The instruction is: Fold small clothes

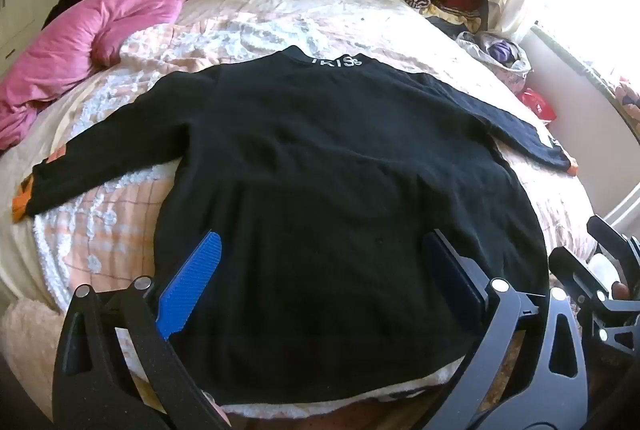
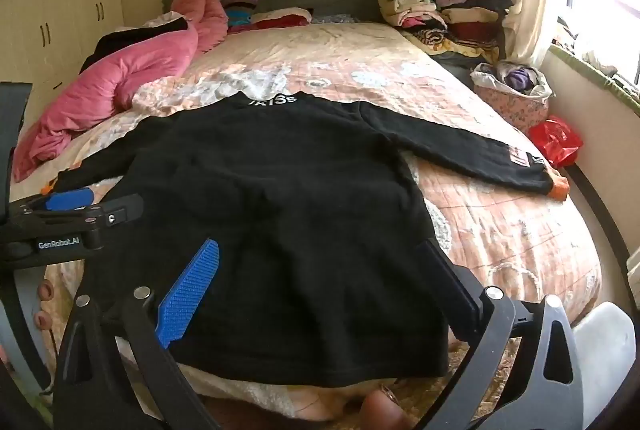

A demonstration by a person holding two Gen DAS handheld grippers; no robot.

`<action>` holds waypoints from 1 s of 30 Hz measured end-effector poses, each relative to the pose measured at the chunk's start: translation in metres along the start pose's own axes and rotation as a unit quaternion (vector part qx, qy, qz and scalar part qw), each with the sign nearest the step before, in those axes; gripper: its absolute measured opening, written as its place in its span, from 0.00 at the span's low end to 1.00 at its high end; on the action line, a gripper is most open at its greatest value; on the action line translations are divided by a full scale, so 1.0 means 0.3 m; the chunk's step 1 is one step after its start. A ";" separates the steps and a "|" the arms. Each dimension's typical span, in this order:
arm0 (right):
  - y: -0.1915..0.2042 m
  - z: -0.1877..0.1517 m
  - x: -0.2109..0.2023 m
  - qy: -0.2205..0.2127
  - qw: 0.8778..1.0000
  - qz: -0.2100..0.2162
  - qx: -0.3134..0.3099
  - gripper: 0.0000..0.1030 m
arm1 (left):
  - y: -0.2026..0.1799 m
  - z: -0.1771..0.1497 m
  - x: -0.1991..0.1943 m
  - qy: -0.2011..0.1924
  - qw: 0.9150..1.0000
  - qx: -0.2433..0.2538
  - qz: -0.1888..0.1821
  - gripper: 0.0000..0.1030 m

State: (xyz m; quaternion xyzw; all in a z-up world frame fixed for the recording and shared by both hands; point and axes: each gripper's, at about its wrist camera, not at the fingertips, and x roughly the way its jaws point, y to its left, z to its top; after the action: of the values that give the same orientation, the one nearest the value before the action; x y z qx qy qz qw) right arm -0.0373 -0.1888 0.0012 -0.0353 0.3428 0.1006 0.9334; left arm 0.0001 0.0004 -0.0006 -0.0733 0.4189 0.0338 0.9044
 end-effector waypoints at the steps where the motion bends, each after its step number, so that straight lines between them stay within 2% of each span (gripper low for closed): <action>1: -0.001 0.000 0.002 0.002 1.000 0.004 0.003 0.96 | 0.000 0.000 0.001 0.001 1.000 -0.001 0.000 0.92; 4: -0.001 0.000 0.014 0.008 1.000 0.015 0.005 0.96 | 0.007 0.001 -0.009 -0.007 1.000 -0.005 -0.005 0.92; 5: 0.000 0.000 0.001 -0.006 1.000 -0.007 -0.001 0.96 | 0.000 0.006 -0.015 -0.007 1.000 -0.004 -0.005 0.92; 30: 0.014 -0.010 0.006 0.000 1.000 -0.011 -0.007 0.96 | 0.017 0.002 -0.013 -0.004 1.000 -0.007 -0.008 0.92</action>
State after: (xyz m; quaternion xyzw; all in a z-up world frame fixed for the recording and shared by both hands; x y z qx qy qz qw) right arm -0.0387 -0.1848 -0.0022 -0.0454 0.3421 0.0923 0.9340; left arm -0.0026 0.0056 0.0020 -0.0827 0.4141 0.0301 0.9060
